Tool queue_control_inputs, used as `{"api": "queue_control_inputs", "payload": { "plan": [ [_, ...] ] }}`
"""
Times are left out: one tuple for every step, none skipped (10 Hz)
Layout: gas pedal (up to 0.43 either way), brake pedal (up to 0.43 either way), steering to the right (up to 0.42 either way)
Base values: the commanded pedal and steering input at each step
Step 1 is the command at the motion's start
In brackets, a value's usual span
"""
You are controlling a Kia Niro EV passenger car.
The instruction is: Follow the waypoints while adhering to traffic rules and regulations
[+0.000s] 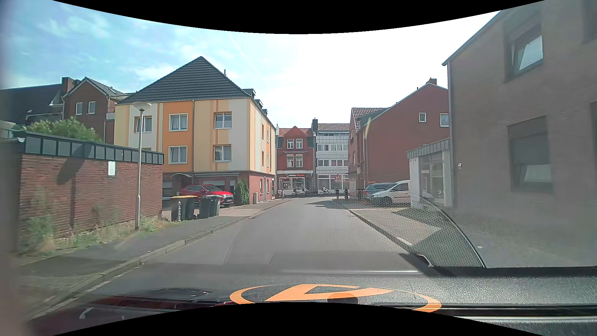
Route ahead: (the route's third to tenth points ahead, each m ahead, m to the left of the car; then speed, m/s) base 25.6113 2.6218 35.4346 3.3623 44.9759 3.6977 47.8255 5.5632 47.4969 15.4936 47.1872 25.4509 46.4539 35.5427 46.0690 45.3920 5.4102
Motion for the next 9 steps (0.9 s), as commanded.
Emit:
{"api": "queue_control_inputs", "payload": {
  "plan": [
    [0.0,0.0,0.007],
    [0.0,0.0,0.006],
    [0.0,0.0,0.008],
    [0.0,0.0,0.009],
    [0.0,0.0,0.009],
    [0.0,0.0,0.01],
    [0.0,0.0,0.013],
    [0.0,0.0,0.015],
    [0.0,0.0,0.016]
  ]
}}
